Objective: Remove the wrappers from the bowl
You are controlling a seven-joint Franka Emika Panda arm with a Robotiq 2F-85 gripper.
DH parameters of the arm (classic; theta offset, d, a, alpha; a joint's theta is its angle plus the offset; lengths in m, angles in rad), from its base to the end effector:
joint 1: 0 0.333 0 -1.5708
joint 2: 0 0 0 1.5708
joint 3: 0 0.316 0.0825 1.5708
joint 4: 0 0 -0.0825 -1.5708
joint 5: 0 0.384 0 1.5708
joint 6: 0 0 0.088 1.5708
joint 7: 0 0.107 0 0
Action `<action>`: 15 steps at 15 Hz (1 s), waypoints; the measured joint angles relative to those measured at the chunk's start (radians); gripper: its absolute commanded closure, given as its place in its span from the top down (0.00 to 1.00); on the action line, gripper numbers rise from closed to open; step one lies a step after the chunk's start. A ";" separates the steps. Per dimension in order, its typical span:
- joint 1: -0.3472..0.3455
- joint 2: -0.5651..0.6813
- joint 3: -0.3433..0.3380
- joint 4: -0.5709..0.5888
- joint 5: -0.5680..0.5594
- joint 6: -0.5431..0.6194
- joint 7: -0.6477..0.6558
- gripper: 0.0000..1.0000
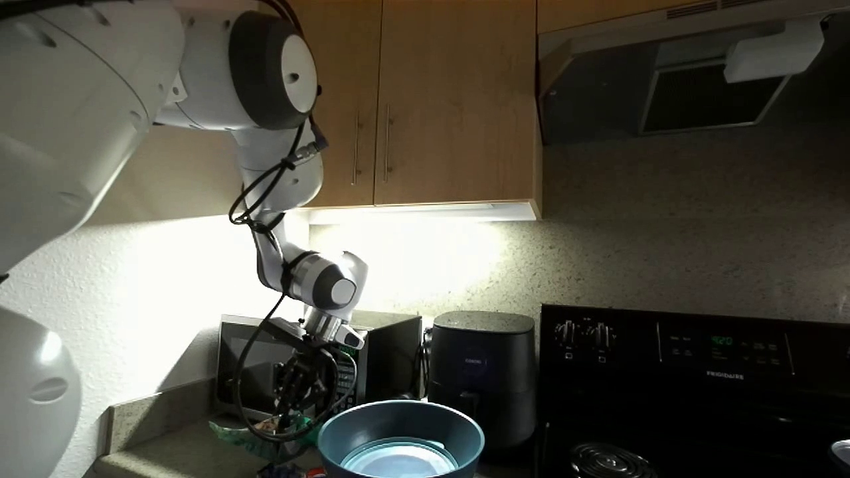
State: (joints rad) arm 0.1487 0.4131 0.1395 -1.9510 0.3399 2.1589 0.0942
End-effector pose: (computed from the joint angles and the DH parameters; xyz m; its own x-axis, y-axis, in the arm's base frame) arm 0.5693 0.1801 0.2554 0.9660 0.0052 -0.2585 -0.0654 -0.9623 -0.2638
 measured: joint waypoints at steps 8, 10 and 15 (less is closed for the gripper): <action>-0.004 0.025 -0.012 0.056 -0.001 -0.001 0.002 1.00; -0.005 -0.003 -0.017 0.054 -0.001 -0.005 0.002 1.00; -0.025 -0.136 -0.035 -0.014 -0.001 -0.035 0.004 1.00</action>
State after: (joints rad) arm 0.1239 0.2766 0.1041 -1.9653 0.3391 2.1235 0.0984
